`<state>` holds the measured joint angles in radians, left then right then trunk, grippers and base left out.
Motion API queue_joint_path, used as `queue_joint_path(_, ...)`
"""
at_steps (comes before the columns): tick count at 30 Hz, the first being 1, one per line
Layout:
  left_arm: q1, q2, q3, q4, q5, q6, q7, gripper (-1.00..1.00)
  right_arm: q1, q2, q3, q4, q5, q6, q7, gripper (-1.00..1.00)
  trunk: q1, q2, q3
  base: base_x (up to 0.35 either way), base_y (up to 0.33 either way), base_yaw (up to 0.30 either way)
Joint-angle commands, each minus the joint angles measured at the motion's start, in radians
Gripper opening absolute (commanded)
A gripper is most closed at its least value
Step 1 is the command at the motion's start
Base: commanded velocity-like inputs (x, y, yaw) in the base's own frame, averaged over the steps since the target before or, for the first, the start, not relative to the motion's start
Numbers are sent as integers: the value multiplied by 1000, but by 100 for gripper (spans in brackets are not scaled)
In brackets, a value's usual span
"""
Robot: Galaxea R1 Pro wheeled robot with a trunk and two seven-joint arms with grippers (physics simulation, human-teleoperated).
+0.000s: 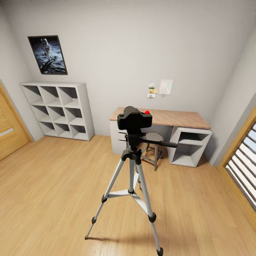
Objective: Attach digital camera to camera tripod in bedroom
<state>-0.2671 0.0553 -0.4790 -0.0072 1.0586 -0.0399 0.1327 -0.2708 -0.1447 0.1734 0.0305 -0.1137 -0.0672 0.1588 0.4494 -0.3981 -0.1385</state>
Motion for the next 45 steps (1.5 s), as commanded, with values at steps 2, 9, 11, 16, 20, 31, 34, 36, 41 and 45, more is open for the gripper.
queue_joint_path(2, 0, 1, -9, -1, 7, -1, 4, 100, -1, 0, 9, 3, -11, -6, 4, 100, 1, -2, 1, 0, 0, 0)
queue_joint_path(9, 0, 1, -8, -1, 7, -1, 4, 100, -1, 0, 9, 3, -11, -6, 3, 100, 1, -2, 13, 0, 0, 0)
queue_joint_path(11, 0, 0, -8, -1, 7, -1, 4, 100, -1, 0, 9, 3, -11, -6, 3, 100, 1, -2, 16, 0, 0, 0)
queue_joint_path(16, 0, 0, -8, -1, 8, -1, 4, 100, -1, 0, 9, 3, -10, -6, 4, 100, 1, -2, 24, 0, 0, 0)
queue_joint_path(20, 0, 0, -7, -1, 8, -1, 4, 100, -1, 0, 9, 3, -10, -6, 5, 100, 1, -2, 31, 0, 0, 0)
queue_joint_path(31, -1, 0, -8, -1, 8, -1, 4, 100, -1, -2, 9, 3, -11, -5, 0, 100, 1, -2, 48, 0, 0, 0)
queue_joint_path(34, 0, 0, -8, -1, 8, -1, 4, 100, -1, -3, 10, 3, -11, -2, -4, 100, 1, -2, 53, 0, 0, 0)
queue_joint_path(36, 0, 0, -8, -1, 8, -1, 4, 100, -1, -3, 9, 3, -11, 7, -8, 100, 1, -2, 57, 0, 0, 0)
queue_joint_path(41, -1, 0, -7, 0, 8, -1, 4, 100, -1, -3, 10, 3, -11, 33, -13, 100, 1, -2, 65, 0, 0, 0)
queue_joint_path(45, -1, 0, -7, 0, 8, -1, 4, 100, -1, -3, 11, 3, -11, 38, -13, 100, 1, -2, 71, 0, 0, 0)
